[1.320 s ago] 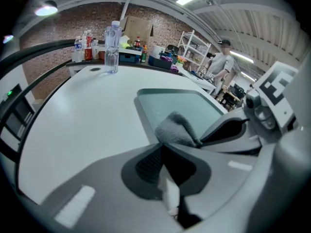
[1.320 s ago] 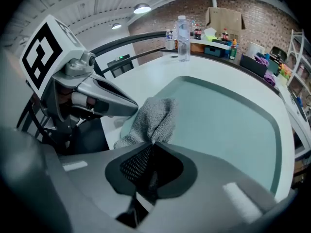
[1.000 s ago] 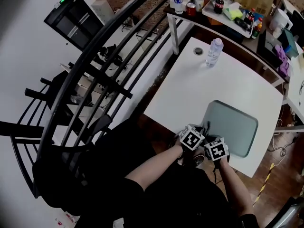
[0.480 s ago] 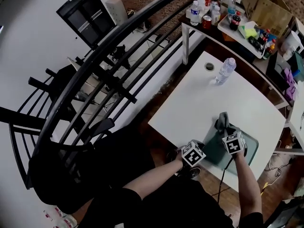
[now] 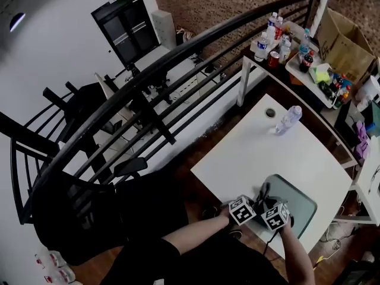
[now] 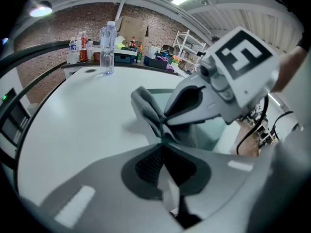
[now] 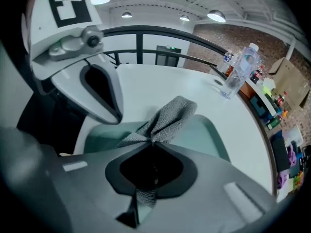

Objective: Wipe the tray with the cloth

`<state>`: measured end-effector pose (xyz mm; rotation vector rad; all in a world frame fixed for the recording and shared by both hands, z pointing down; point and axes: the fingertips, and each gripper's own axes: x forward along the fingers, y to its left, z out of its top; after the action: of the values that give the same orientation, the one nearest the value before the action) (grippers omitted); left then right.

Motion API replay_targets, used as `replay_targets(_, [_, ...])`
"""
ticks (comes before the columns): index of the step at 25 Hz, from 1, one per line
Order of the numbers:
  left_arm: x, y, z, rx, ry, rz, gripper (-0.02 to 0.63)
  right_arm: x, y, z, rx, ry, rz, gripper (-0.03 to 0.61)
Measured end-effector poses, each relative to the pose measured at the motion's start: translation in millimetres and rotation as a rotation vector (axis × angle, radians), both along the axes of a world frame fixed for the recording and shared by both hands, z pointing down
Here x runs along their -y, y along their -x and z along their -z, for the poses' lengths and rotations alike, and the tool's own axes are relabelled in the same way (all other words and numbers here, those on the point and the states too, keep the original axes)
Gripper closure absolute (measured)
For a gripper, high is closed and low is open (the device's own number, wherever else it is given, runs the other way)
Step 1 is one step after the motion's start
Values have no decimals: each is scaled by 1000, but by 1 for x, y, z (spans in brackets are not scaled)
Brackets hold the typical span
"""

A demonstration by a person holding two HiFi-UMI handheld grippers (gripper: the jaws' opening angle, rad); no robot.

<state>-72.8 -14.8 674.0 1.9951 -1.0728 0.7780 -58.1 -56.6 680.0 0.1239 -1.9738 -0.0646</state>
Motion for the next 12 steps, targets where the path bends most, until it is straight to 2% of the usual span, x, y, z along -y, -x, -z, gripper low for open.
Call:
replay_targets(6, [-10,3,2,4,-2,-14,591,-68,-12,3,10,59,42,558])
replay_targets(10, [-4,52,-1,132,-16,44,586,-83,2,0,39,99,79,558])
replay_targets(12, [-2,53,0,96,-15,72,584,-75,8,3,63,110,52,558])
